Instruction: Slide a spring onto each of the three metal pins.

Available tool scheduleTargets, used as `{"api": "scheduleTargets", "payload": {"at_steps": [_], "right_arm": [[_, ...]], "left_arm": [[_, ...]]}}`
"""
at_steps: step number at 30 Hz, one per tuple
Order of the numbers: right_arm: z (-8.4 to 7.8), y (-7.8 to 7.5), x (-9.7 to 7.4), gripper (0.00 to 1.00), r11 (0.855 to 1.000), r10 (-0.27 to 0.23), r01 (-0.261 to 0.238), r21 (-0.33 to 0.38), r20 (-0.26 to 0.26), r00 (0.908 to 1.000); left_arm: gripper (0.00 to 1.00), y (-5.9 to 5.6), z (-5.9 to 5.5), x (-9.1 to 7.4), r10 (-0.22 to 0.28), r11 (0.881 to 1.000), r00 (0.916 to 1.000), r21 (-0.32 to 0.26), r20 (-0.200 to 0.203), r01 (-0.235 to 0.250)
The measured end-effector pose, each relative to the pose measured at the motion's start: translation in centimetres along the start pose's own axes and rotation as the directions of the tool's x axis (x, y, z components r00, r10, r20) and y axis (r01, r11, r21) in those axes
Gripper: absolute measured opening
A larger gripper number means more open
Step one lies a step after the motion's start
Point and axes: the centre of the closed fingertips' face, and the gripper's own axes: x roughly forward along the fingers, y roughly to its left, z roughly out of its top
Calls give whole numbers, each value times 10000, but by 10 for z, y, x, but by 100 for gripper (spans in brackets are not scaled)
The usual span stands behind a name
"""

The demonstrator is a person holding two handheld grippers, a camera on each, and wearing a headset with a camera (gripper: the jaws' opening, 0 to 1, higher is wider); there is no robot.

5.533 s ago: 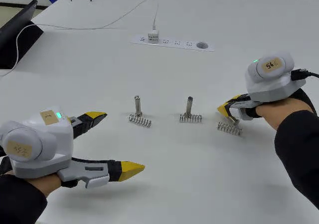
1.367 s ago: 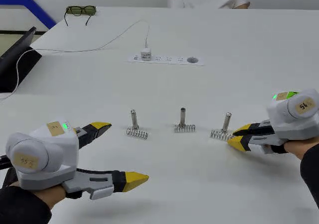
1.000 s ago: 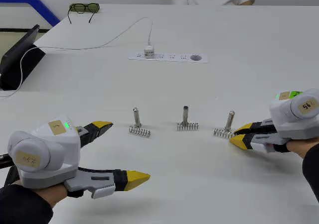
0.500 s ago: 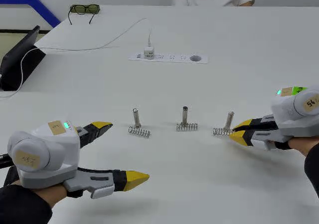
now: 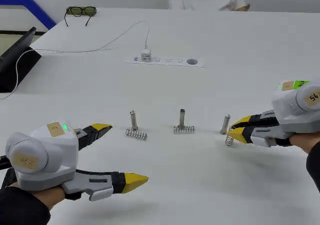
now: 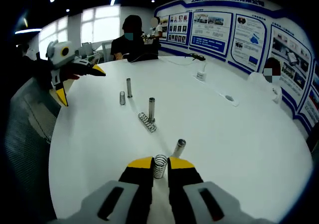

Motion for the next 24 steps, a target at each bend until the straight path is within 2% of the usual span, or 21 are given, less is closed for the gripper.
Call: {"api": "scheduleTargets", "payload": {"at_steps": [10, 24], "right_arm": [[1, 0, -3, 12, 10000, -66, 67, 28, -129, 9999], [11, 1, -8, 12, 9999, -157, 157, -13, -130, 9998]], "left_arm": [[88, -1, -1, 0, -9, 10000, 10000, -54, 64, 9], [88, 1, -1, -1, 61, 9999, 9997, -160, 219, -57]]}}
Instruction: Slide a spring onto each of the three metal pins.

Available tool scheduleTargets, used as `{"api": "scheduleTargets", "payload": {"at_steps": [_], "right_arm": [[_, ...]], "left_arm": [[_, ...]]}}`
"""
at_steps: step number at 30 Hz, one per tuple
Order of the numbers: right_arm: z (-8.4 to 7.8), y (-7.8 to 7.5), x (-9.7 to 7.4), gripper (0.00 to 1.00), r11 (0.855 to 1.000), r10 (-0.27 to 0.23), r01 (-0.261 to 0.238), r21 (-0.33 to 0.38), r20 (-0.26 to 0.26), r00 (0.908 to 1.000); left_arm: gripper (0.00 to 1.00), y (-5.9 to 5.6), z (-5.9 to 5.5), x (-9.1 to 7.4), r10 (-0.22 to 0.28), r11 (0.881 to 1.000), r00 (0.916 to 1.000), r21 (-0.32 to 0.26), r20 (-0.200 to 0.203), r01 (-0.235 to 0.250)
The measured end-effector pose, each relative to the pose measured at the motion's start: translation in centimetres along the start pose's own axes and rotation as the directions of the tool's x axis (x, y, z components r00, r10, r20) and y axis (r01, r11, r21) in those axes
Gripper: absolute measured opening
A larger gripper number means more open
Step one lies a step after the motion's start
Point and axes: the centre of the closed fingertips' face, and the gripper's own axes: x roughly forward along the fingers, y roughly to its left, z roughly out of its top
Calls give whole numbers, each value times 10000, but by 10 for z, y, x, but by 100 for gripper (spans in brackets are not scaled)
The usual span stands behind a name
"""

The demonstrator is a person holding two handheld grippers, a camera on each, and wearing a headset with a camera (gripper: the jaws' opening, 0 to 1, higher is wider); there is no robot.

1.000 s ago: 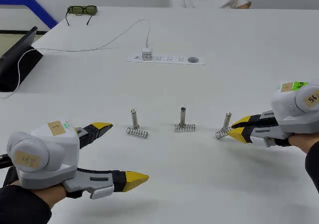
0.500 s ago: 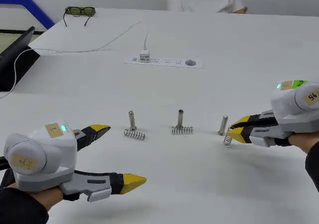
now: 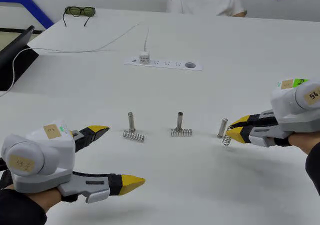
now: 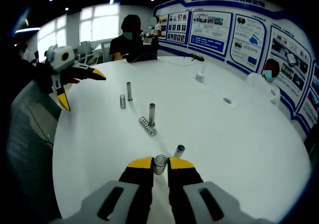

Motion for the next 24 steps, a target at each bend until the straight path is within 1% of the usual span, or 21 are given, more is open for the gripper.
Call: {"api": "scheduleTargets", "payload": {"at_steps": [11, 15, 21, 24], "right_arm": [[18, -3, -10, 12, 9997, -197, 200, -111, 216, 9996], [22, -5, -12, 12, 9996, -281, 282, -46, 219, 9994], [29, -9, -15, 12, 9993, -355, 350, 145, 377, 9987], [35, -11, -18, 12, 9991, -400, 392, 155, 514, 9979]], "left_arm": [[88, 0, -1, 0, 0, 10000, 10000, -32, -5, 0], [88, 0, -1, 0, 14, 10000, 10000, -61, 5, -14], [88, 0, -1, 0, 14, 10000, 10000, -36, -30, -14], [88, 1, -1, 0, 42, 10000, 10000, -43, -20, -42]]}}
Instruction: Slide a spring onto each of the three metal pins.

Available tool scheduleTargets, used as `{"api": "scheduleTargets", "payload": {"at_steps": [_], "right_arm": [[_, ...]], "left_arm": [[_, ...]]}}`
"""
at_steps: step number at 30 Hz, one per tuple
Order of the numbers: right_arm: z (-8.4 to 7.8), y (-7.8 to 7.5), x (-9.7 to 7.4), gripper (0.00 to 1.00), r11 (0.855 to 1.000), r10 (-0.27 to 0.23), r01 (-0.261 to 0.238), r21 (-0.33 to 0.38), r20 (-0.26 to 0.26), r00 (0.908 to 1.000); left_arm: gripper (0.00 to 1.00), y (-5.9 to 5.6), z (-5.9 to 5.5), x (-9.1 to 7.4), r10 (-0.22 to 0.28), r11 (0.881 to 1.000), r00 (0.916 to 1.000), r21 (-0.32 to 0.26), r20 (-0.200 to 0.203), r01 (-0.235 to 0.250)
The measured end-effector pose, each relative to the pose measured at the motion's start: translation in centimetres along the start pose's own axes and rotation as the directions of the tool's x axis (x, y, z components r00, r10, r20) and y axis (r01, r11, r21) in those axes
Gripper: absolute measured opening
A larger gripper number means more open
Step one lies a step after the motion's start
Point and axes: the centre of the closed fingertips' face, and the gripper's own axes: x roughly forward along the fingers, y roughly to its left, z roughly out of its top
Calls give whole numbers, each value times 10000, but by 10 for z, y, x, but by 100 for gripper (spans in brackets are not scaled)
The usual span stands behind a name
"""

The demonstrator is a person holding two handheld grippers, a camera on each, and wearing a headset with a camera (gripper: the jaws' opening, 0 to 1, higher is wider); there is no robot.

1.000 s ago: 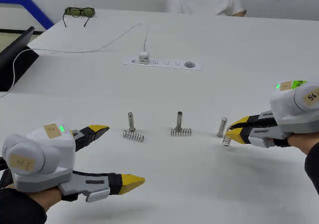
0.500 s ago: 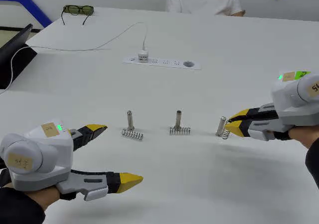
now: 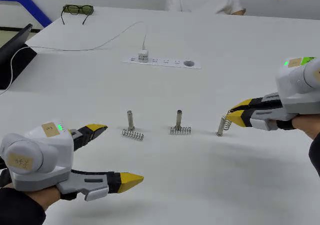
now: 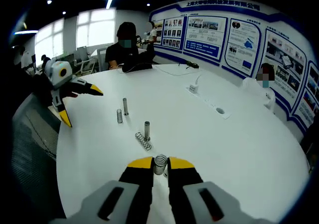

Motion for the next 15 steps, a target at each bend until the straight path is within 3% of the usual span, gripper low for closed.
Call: {"api": "scheduleTargets", "payload": {"at_steps": [15], "right_arm": [[15, -14, 0, 12, 9997, -242, 242, 12, 232, 9994]], "left_arm": [[88, 0, 0, 0, 51, 10000, 10000, 21, -52, -51]]}}
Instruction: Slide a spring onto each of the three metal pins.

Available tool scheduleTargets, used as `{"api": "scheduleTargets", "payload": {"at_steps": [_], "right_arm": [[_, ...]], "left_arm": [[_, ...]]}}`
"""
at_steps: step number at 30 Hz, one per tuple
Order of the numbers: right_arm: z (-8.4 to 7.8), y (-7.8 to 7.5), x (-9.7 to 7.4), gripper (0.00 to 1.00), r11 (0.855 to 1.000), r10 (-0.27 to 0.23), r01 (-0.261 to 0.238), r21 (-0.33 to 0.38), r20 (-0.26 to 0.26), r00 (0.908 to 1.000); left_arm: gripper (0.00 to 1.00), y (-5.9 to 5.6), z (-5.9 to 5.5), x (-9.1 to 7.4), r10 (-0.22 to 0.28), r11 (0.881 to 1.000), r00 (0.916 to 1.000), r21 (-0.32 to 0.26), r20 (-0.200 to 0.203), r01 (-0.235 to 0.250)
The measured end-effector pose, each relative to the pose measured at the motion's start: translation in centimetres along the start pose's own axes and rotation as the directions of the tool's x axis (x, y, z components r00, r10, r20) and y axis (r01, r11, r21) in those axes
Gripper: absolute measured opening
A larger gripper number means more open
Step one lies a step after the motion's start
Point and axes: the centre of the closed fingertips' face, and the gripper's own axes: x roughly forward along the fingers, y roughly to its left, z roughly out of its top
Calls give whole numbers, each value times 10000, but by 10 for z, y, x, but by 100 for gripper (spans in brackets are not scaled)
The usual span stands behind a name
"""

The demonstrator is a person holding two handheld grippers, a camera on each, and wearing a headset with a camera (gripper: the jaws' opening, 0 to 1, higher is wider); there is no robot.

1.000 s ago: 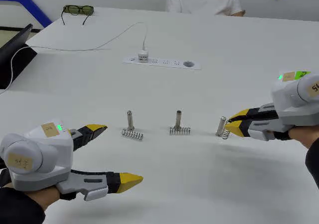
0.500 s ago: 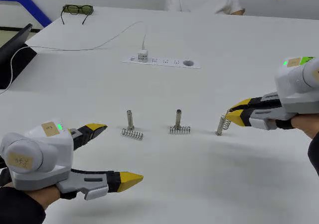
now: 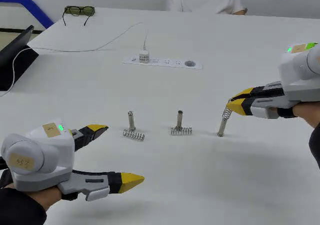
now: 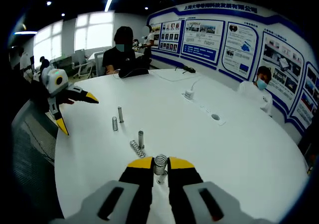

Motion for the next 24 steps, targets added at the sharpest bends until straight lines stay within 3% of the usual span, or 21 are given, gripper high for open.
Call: {"api": "scheduleTargets", "payload": {"at_steps": [24], "right_arm": [[-8, -7, 8, 12, 9999, -17, 21, 100, -381, 9993]], "left_arm": [[88, 1, -3, -2, 61, 9999, 10000, -88, -16, -61]]}}
